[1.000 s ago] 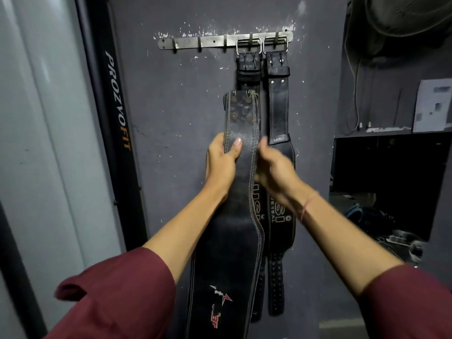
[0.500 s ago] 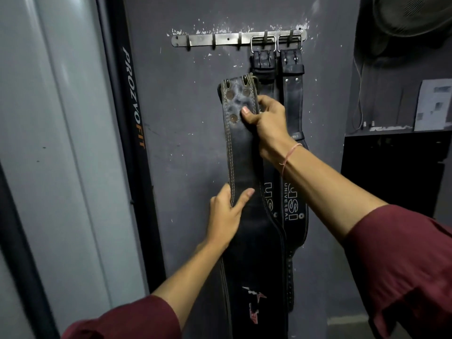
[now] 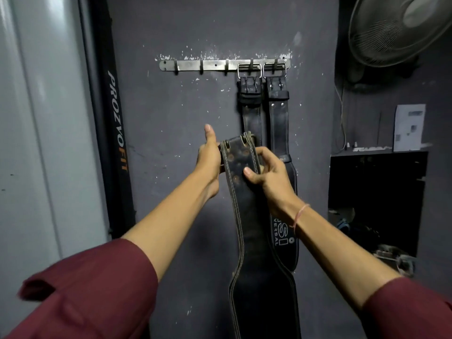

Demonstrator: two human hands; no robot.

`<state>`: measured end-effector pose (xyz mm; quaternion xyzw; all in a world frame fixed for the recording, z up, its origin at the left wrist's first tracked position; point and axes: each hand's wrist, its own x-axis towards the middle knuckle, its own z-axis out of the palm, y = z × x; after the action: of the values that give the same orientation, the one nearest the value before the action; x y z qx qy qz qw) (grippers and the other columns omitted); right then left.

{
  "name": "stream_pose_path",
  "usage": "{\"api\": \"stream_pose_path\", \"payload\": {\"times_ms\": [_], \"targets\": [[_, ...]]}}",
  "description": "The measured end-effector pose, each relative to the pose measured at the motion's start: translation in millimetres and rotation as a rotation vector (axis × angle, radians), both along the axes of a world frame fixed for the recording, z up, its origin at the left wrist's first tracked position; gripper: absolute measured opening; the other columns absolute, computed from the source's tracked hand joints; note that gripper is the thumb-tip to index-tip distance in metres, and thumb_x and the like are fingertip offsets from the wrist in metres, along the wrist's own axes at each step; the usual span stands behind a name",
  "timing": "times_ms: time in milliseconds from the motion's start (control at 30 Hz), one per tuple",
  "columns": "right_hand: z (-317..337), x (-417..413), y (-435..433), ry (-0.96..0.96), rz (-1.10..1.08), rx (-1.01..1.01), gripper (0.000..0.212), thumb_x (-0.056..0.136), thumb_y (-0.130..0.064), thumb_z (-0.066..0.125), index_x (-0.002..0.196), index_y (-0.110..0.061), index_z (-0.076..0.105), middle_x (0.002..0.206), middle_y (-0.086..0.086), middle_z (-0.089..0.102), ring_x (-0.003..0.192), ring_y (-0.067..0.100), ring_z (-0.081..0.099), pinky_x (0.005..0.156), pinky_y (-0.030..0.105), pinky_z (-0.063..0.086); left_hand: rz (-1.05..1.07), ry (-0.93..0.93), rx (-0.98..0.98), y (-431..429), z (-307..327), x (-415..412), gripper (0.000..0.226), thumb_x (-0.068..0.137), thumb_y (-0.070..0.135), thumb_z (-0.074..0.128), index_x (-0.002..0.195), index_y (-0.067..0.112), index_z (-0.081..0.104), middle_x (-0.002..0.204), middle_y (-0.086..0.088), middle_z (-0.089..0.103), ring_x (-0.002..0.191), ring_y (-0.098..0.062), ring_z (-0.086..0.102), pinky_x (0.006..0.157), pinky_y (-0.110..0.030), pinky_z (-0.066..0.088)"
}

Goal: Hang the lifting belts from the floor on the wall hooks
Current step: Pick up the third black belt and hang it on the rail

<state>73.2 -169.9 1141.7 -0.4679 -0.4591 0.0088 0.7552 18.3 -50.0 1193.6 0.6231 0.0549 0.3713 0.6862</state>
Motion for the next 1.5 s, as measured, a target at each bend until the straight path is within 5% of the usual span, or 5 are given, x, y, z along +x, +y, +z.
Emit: {"api": "stream_pose_path", "payload": {"times_ms": [267, 767, 1067, 1233, 1500], "targets": [[-16, 45, -5, 0.057, 0.035, 0.053, 0.032, 0.087, 0.018, 0.055, 0.115, 0.004, 0.051, 0.083, 0.005, 0.074, 0.073, 0.016, 0.069, 0.067, 0.029, 0.060, -0.106, 0.413, -0.009, -24, 3, 28, 0.052, 0.100, 0.055, 0.040, 0.070, 0.017, 0.058, 0.058, -0.001, 0.063, 0.058, -0.015, 0.059, 0.062, -0.027, 0.048], [-18, 111, 21, 0.070, 0.140, 0.065, 0.035, 0.088, 0.016, 0.055, 0.106, -0.013, 0.058, 0.083, 0.009, 0.071, 0.070, 0.017, 0.067, 0.065, 0.030, 0.059, 0.070, -0.236, -0.155, -10, -14, 89, 0.018, 0.102, 0.017, 0.052, 0.091, 0.006, 0.061, 0.080, -0.012, 0.067, 0.065, -0.013, 0.068, 0.066, -0.024, 0.059], [-33, 135, 26, 0.076, 0.162, 0.021, 0.033, 0.088, 0.017, 0.054, 0.111, -0.007, 0.057, 0.086, 0.010, 0.072, 0.076, 0.019, 0.068, 0.070, 0.034, 0.060, 0.101, 0.494, -0.073, -14, -10, 95, 0.062, 0.103, 0.057, 0.021, 0.063, 0.019, 0.049, 0.041, 0.002, 0.055, 0.045, -0.013, 0.053, 0.055, -0.026, 0.042], [-39, 139, 32, 0.068, 0.192, 0.002, 0.034, 0.088, 0.017, 0.054, 0.106, -0.012, 0.058, 0.089, 0.014, 0.071, 0.076, 0.022, 0.067, 0.069, 0.034, 0.060, 0.172, 0.080, -0.148, -5, -14, 108, 0.038, 0.107, 0.022, 0.036, 0.078, 0.015, 0.060, 0.066, -0.002, 0.062, 0.042, -0.006, 0.058, 0.042, -0.018, 0.047], [-13, 133, 36, 0.032, 0.149, 0.105, 0.034, 0.088, 0.015, 0.056, 0.103, -0.015, 0.058, 0.083, 0.009, 0.068, 0.069, 0.019, 0.065, 0.062, 0.029, 0.057, -0.133, -0.361, 0.212, 18, -22, 88, 0.020, 0.103, 0.004, 0.043, 0.110, 0.000, 0.062, 0.106, -0.012, 0.067, 0.106, -0.019, 0.062, 0.097, -0.027, 0.049]]}}
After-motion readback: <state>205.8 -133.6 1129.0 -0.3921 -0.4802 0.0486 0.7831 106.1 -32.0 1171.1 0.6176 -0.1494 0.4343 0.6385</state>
